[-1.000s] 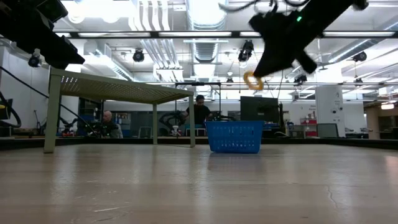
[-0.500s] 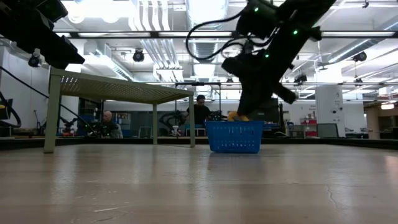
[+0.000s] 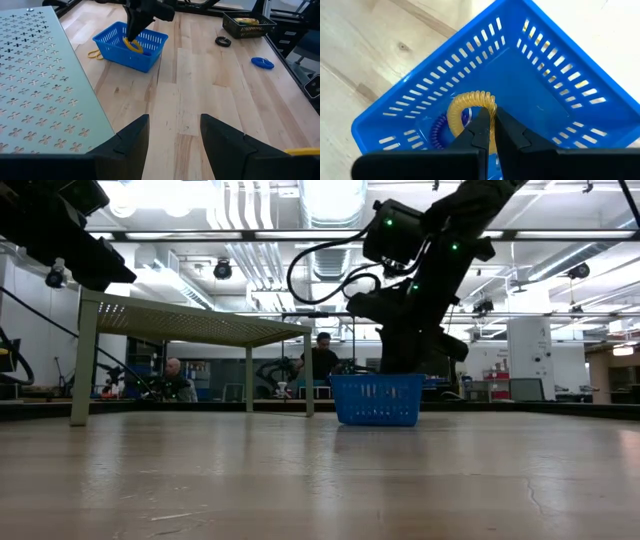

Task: Pick & Place Office Desk Supplies
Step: Put the yellow spring keychain into the blue basket, then put the black spring keychain into the blue basket

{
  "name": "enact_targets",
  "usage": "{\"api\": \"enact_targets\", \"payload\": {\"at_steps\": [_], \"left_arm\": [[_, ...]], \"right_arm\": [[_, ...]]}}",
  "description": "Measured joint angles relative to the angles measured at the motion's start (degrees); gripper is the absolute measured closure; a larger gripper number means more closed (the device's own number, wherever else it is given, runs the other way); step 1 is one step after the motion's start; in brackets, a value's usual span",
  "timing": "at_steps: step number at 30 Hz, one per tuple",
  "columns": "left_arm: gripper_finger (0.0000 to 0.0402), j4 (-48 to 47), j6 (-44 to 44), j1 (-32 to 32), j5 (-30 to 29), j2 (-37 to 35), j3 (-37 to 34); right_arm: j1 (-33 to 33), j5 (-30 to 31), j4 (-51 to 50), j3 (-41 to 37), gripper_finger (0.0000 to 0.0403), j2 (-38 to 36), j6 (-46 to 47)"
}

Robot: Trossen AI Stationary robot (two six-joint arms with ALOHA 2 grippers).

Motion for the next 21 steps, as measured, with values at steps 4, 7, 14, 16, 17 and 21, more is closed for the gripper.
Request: {"api": "enact_targets", "payload": {"at_steps": [4,7,14,16,17,21], "left_arm": [[0.0219,0.0,0.0,0.0,0.0,0.0,0.0],[0.0219,0.0,0.0,0.0,0.0,0.0,0.0],[0.0219,0.0,0.0,0.0,0.0,0.0,0.0],[0.0219,0.0,0.0,0.0,0.0,0.0,0.0],[0.0219,0.0,0.0,0.0,0.0,0.0,0.0],[0.0219,0.0,0.0,0.0,0.0,0.0,0.0]], "right_arm": [[-0.1,0.0,0.2,0.3,0.0386,0.0,1.7],[-0.2,0.0,0.1,0.3,0.0365,0.0,5.7],[-0.3,-0.4,0.1,0.2,0.0292,0.0,5.6],[-0.2,-0.4,0.1,0.2,0.0277,0.0,5.2],[-0.3,-0.4,0.1,0.2,0.0270,0.0,4.8],[-0.2,-0.4,-0.1,0.2,0.0257,-0.4,4.0]]}}
